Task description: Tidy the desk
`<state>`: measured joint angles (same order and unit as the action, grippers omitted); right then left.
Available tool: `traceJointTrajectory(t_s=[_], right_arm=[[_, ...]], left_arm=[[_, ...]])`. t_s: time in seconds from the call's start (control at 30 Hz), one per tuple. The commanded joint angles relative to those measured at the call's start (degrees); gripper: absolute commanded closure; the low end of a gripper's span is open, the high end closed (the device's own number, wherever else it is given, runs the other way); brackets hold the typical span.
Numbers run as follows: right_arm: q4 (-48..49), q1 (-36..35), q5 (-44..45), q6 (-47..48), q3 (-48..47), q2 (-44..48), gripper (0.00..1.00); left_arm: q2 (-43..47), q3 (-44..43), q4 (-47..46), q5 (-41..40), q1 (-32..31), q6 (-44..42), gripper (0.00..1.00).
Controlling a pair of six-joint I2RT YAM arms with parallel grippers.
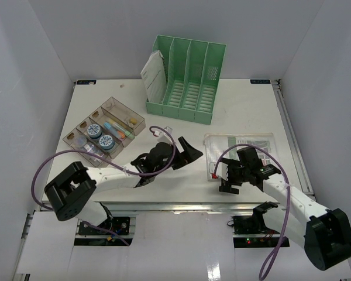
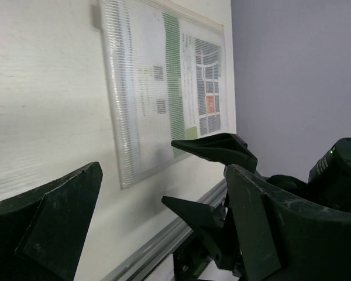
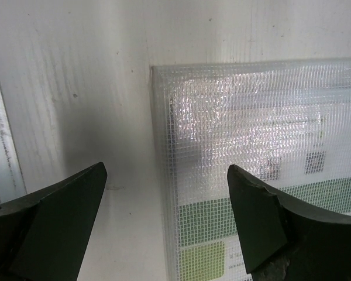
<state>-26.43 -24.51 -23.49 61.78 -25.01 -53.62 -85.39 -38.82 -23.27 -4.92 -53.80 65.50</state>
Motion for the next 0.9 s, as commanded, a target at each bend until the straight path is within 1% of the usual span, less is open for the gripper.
traceJointTrajectory(t_s=[0.0,0.1,0.23,0.33,0.4,0.43,0.53,0.6,0.7,0.87], right_arm=[[8.3,-0.2,2.9,0.5,-0.7,-6.4,0.09],[7.4,-0.2,3.8,0.5,-4.1,-14.9,0.02],[1.7,-0.2,3.1,1.6,-8.1,-23.8,0.35],[0.1,-0.2,3.5,1.4,-9.7,-27.8,0.59],[0.1,-0.2,3.9,1.0,-9.8,-28.6,0.82],[0.2,-0.2,3.9,0.7,-9.9,-28.6,0.92],[0.3,-0.3,3.1,0.2,-10.0,-26.6,0.92],[0.0,-0.2,0.8,-0.1,-10.0,-23.5,0.92],[-0.7,-0.2,-2.4,-0.4,-10.0,-19.5,0.92],[-2.3,-0.2,-5.8,-0.2,-9.7,-14.5,0.92]], left_arm=[[6.1,4.0,8.2,-4.7,0.9,-4.8,0.02],[9.5,6.5,8.3,-4.3,0.9,-5.0,0.02],[13.5,10.1,8.1,-3.4,1.0,-5.5,0.02],[14.4,11.9,7.2,-2.1,1.1,-5.2,0.02],[13.5,12.4,5.9,-1.3,1.0,-3.5,0.02],[12.6,12.6,4.7,-1.0,1.0,-2.2,0.02],[9.0,12.2,1.3,0.7,1.0,0.7,0.02],[3.7,10.5,-0.9,1.8,1.0,3.4,0.02],[-2.1,6.4,-4.8,3.8,1.0,5.3,0.02],[-11.2,-0.8,-6.4,5.6,1.0,7.2,0.02]])
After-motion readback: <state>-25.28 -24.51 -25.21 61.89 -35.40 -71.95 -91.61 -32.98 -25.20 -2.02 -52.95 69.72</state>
